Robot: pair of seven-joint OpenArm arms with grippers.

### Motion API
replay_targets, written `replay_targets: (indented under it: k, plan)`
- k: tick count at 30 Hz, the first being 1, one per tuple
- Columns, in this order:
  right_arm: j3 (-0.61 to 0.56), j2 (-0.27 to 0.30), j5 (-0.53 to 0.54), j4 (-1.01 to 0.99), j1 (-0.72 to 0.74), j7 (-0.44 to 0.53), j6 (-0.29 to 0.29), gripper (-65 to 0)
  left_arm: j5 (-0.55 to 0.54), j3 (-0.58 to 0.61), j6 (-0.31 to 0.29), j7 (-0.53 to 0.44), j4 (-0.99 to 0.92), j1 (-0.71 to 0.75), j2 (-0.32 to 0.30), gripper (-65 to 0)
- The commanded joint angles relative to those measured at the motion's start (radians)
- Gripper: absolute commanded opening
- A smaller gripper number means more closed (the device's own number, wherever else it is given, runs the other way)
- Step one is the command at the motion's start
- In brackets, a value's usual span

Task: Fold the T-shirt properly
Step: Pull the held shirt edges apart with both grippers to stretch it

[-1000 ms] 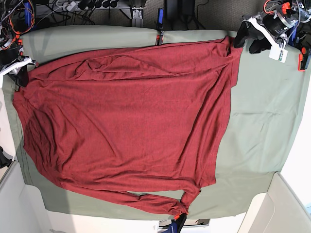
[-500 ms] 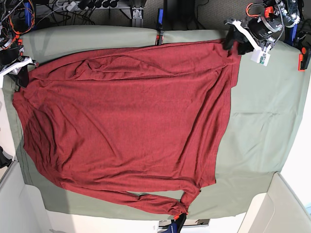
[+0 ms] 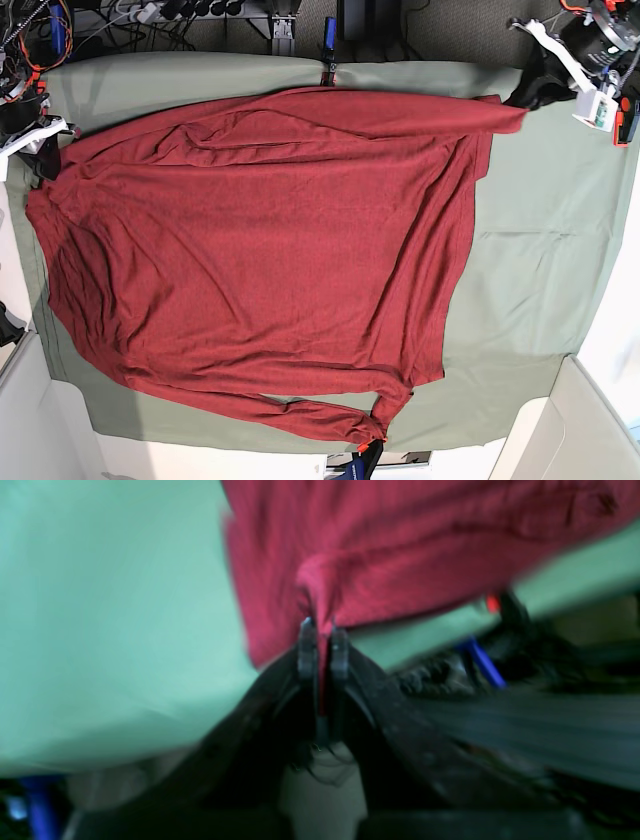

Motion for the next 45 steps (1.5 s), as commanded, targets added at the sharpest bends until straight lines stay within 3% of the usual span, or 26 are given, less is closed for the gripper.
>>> replay_targets:
  k: [1, 8, 15, 24, 34, 37, 41, 42, 45]
  plan:
    - [0.007, 0.014, 0.014, 0.017, 0.006, 0.026, 0.007, -65.0, -0.012, -0.008, -0.009, -0.031, 0.018, 0.001, -0.015, -65.0]
    - [0.007, 0.014, 0.014, 0.017, 0.023, 0.038, 0.007, -65.0, 0.081, 0.087, -0.009, -0.073, 0.002, -0.121, -0.064, -65.0]
    - [0.007, 0.015, -0.014, 0.016, 0.121, 0.038, 0.007, -65.0, 0.205, 0.212, -0.009, -0.133, -0.143, -0.264, -0.128, -65.0]
    - [0.007, 0.017, -0.032, -0.092, 0.276, 0.042, 0.007, -65.0, 0.195, 0.213, -0.009, -0.137, -0.335, -0.389, -0.202, -65.0]
    - [0.004, 0.016, -0.019, -0.282, 0.409, 0.045, 0.035, -65.0, 0.2, 0.294, -0.009, -0.187, -0.394, -0.389, -0.202, -64.9]
    - [0.0, 0.013, -0.02, -0.285, 0.403, 0.044, 0.034, -65.0, 0.28, 0.357, -0.009, -0.233, -0.394, -0.39, -0.202, -57.3]
    - [0.0, 0.014, -0.02, -0.286, 0.403, 0.044, 0.034, -65.0, 0.354, 0.424, -0.009, -0.237, -0.394, -0.388, -0.201, -38.3]
    - [0.0, 0.014, -0.02, -0.286, 0.403, 0.044, 0.034, -61.6, 0.352, 0.428, -0.009, -0.213, -0.394, -0.388, -0.201, -36.1]
    - [0.0, 0.014, -0.02, -0.286, 0.403, 0.04, 0.034, -42.8, 0.332, 0.414, -0.009, -0.139, -0.394, -0.388, -0.202, -35.9]
